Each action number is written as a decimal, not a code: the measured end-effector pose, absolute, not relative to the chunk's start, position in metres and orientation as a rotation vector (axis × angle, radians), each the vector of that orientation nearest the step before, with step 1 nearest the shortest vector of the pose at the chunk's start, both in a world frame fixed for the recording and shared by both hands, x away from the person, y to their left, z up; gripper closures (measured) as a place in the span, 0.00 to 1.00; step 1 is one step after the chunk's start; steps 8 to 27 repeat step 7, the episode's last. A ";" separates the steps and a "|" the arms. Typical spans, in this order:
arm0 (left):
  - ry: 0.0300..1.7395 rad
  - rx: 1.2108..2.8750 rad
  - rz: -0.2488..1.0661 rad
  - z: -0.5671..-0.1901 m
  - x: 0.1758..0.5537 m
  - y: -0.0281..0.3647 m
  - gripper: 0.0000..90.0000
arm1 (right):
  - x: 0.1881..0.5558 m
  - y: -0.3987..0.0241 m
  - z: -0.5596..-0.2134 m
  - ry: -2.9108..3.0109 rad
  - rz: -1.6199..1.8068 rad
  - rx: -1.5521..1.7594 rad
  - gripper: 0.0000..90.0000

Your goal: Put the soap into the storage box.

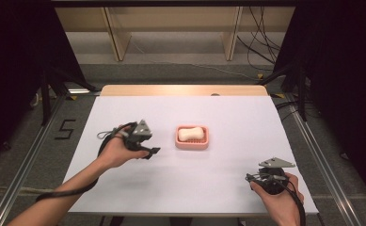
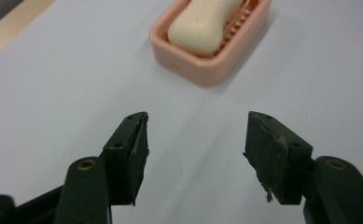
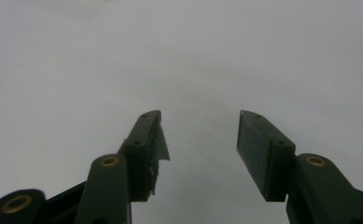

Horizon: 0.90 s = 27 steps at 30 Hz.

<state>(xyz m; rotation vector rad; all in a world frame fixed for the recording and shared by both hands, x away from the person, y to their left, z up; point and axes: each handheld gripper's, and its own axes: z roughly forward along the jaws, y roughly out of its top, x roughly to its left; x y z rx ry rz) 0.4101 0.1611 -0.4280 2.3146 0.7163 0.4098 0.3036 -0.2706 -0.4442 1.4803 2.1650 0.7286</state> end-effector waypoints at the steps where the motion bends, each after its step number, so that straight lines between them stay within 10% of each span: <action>1: 0.744 2.304 0.416 -0.433 0.399 0.173 0.43 | 0.304 -0.270 -0.444 2.166 0.728 1.483 0.56; 27: 0.914 2.258 0.402 -0.462 0.353 0.222 0.42 | 0.307 -0.269 -0.446 2.189 0.736 1.443 0.55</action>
